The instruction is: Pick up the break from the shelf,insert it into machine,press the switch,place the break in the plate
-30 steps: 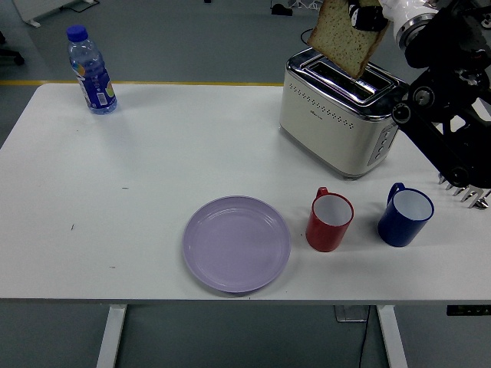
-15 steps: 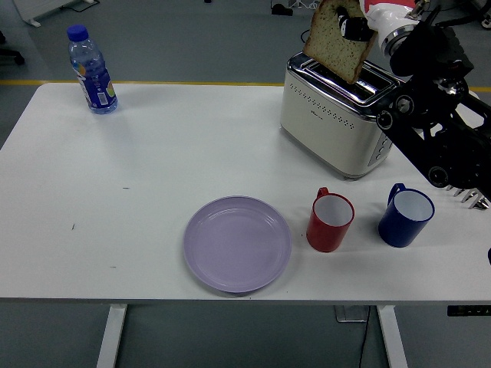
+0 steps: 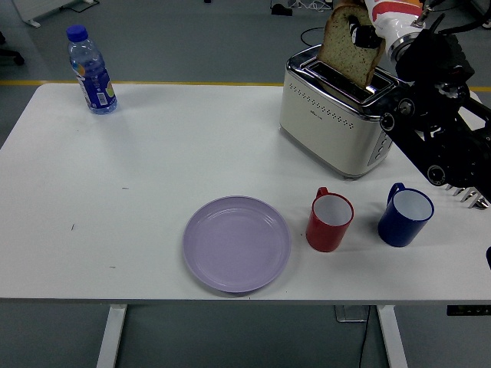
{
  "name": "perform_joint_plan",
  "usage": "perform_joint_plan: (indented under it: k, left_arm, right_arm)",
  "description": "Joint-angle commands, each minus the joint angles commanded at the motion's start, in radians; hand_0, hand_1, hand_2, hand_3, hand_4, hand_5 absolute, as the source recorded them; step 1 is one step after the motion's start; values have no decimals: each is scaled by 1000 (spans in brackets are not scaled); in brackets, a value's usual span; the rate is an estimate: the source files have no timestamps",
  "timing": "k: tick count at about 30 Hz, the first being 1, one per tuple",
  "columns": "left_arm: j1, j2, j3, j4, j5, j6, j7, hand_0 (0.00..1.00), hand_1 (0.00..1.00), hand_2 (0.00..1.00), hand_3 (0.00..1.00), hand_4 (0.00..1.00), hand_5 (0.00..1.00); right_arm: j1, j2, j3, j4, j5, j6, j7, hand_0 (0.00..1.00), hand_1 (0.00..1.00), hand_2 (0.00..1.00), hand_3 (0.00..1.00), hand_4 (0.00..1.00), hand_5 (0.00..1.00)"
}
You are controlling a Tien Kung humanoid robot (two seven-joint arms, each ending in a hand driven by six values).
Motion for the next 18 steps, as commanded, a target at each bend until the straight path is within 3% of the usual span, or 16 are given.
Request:
perform_joint_plan:
  k: [18]
  left_arm:
    - [4,0,-8,0,11,2,4,637,523,498,516,297,872]
  right_arm:
    - [-8,23,-8,-56,12,5,-12,187,264,362,489,475,2]
